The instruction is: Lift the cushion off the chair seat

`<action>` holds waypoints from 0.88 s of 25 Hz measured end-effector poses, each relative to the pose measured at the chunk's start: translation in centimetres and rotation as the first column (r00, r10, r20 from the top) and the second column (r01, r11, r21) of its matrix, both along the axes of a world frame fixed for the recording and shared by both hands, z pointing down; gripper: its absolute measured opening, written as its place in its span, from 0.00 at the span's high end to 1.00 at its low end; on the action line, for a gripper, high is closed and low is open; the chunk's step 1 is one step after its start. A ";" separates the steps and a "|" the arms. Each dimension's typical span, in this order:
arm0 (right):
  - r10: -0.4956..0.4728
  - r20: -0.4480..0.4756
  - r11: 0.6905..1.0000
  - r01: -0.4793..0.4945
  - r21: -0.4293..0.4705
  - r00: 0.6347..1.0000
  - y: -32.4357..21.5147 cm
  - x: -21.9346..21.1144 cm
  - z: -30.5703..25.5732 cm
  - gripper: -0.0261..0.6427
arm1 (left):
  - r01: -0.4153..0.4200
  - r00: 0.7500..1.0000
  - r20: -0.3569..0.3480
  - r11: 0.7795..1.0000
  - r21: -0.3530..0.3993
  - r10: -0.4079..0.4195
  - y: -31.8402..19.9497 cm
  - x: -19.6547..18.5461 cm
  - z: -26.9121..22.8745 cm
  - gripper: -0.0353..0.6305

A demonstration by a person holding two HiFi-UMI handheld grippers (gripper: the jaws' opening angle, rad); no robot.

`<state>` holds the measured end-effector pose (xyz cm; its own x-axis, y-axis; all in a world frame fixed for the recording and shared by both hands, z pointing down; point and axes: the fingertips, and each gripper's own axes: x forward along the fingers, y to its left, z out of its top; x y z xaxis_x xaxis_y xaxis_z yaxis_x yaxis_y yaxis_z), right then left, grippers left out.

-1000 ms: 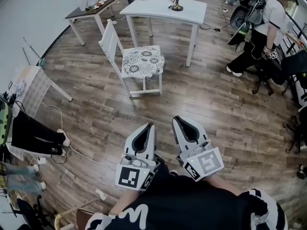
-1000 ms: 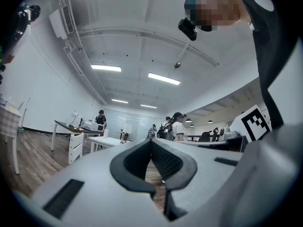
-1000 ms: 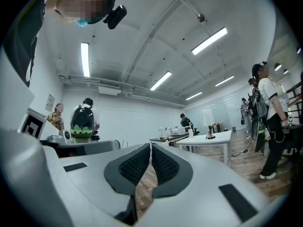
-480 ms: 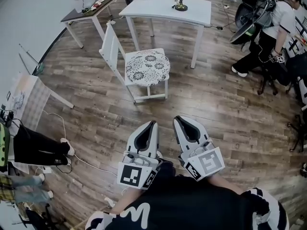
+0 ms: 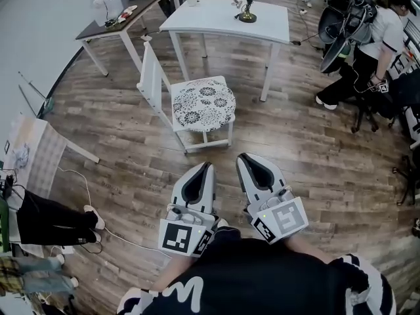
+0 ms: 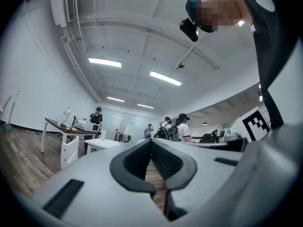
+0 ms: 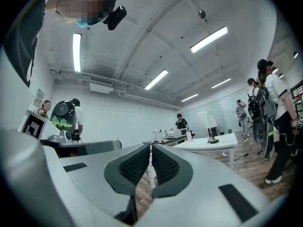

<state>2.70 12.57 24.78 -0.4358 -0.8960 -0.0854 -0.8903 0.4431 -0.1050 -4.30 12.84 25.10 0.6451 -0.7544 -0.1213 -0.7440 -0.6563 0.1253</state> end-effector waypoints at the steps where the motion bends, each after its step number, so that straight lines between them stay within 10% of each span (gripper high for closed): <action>1: 0.001 0.003 1.000 -0.001 0.003 1.000 -0.6 -0.4 -0.1 0.92 | -0.001 1.000 0.001 1.000 0.002 0.001 -0.6 -0.4 -0.1 0.94; 22: 0.022 0.016 1.000 -0.022 -0.001 1.000 -5.7 -4.7 0.4 0.92 | -0.016 1.000 0.001 1.000 -0.016 0.016 -5.3 -5.1 1.3 0.94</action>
